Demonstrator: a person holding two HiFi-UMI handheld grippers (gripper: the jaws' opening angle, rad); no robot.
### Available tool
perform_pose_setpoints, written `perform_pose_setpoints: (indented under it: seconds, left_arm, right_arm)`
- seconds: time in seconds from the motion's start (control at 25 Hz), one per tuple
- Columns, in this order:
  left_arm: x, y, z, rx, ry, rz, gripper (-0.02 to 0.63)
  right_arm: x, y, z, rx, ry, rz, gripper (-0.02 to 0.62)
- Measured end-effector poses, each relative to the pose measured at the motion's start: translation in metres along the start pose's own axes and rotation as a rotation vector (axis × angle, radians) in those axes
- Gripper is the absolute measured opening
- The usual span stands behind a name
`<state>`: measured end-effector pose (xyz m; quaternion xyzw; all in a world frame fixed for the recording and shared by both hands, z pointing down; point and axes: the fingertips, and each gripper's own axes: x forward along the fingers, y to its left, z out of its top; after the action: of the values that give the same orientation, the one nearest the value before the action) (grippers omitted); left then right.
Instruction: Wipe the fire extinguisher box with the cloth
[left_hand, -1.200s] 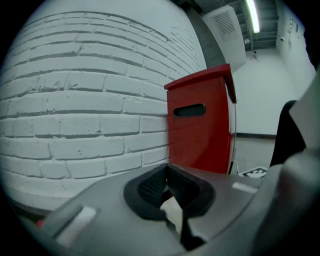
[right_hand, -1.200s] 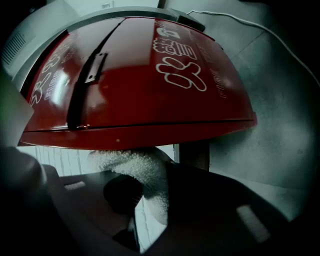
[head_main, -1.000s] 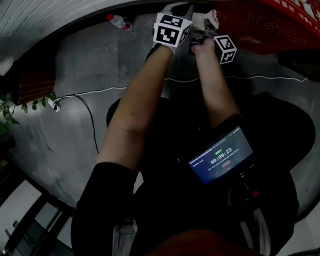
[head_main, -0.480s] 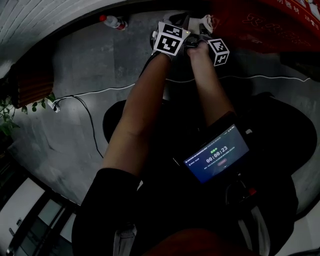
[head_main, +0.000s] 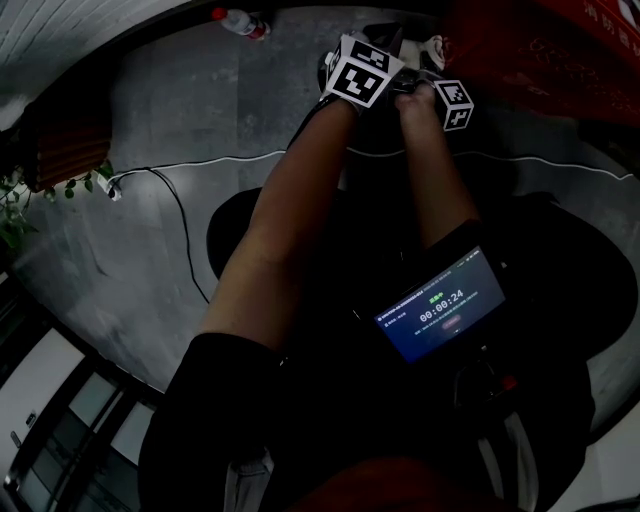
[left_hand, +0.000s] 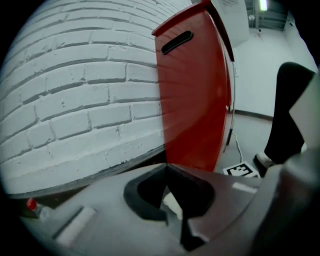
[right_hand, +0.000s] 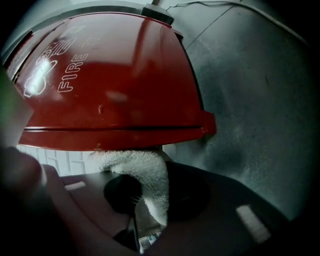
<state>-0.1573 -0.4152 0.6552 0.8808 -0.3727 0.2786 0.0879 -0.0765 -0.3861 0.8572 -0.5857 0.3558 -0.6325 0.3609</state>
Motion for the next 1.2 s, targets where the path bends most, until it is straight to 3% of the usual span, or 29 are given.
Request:
perform_pose_setpoints:
  seconds: [0.28,0.4,0.56,0.76,0.96,1.2]
  left_arm:
    - [-0.008,0.009,-0.002,-0.014,0.005,0.019,0.003]
    - [-0.014,0.018,-0.002,-0.042,-0.001,0.049,0.003]
    - [-0.030,0.034,0.008,-0.059,-0.027,0.101,0.003]
    - [-0.069,0.062,0.038,-0.125,-0.117,0.199,0.003]
    - [-0.112,0.074,0.041,-0.142,-0.136,0.299,0.003]
    - [-0.145,0.047,0.044,-0.107,-0.131,0.341,0.003]
  right_arm:
    - [0.003,-0.029,0.004,-0.028,0.012,-0.058,0.095]
    - [0.004,-0.021,-0.008,-0.085,0.099,-0.008,0.091]
    - [-0.019,0.040,-0.064,-0.300,0.291,0.175,0.092]
    - [-0.072,0.148,-0.125,-0.641,0.407,0.445,0.092]
    - [-0.123,0.218,-0.134,-1.066,0.367,0.610,0.094]
    - [-0.175,0.257,-0.126,-1.395,0.317,0.745,0.094]
